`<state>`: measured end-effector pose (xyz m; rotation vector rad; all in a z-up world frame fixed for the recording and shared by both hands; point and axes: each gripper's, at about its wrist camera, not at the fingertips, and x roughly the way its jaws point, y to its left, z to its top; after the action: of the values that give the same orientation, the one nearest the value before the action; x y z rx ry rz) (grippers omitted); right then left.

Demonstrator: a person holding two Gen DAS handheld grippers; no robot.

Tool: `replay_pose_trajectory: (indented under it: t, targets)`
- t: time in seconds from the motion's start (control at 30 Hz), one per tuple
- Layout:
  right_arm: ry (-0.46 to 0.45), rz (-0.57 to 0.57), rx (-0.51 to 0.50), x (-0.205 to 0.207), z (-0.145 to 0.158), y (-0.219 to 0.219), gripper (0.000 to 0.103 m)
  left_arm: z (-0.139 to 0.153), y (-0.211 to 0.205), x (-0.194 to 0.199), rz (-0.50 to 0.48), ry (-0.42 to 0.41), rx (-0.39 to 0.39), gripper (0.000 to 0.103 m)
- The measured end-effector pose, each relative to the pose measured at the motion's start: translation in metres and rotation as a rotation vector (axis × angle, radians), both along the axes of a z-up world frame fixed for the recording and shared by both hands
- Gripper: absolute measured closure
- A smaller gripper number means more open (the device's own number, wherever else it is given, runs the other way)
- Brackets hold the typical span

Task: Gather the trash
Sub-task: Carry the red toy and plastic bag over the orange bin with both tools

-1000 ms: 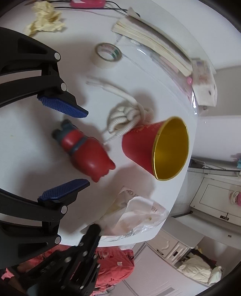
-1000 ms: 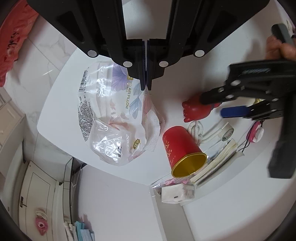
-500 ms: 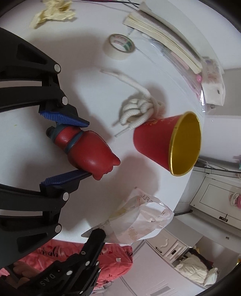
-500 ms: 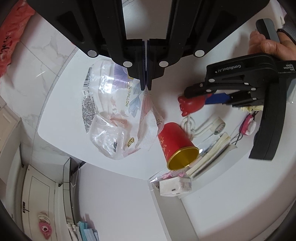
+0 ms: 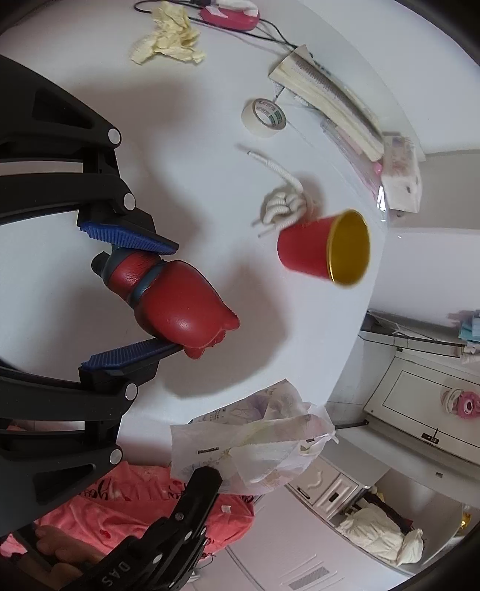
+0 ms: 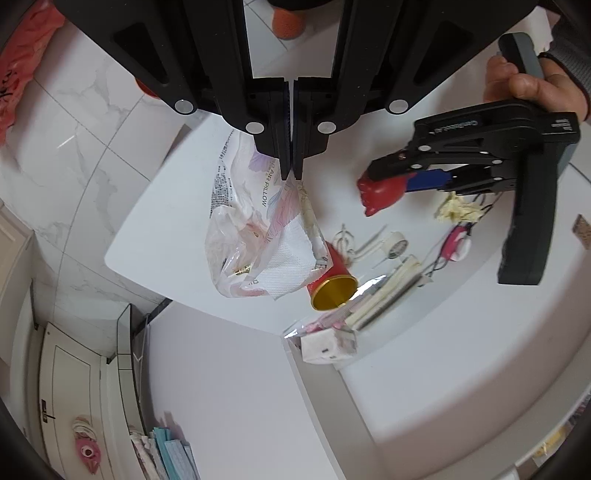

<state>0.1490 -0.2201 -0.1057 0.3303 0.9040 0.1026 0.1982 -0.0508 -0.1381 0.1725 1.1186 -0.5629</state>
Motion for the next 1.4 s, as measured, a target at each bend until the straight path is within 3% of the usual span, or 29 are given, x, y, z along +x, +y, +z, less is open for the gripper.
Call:
replay_pose_trajectory:
  t: [0.43, 0.73, 1.1, 1.4]
  targets:
    - [-0.032, -0.03, 0.005, -0.088, 0.036, -0.052, 0.102, 0.025, -0.064, -0.056, -0.085, -0.043, -0.024, 0.055]
    - [0.002, -0.16, 0.054, -0.136, 0.021, -0.112, 0.102, 0.007, -0.136, -0.084, -0.225, -0.014, -0.008, 0.055]
    - [0.156, -0.289, 0.144, -0.148, -0.071, -0.166, 0.102, -0.077, -0.208, -0.086, -0.336, 0.126, 0.026, 0.055]
    - [0.272, -0.343, 0.235, -0.133, -0.183, -0.192, 0.102, -0.139, -0.223, -0.074, -0.334, 0.18, 0.101, 0.055]
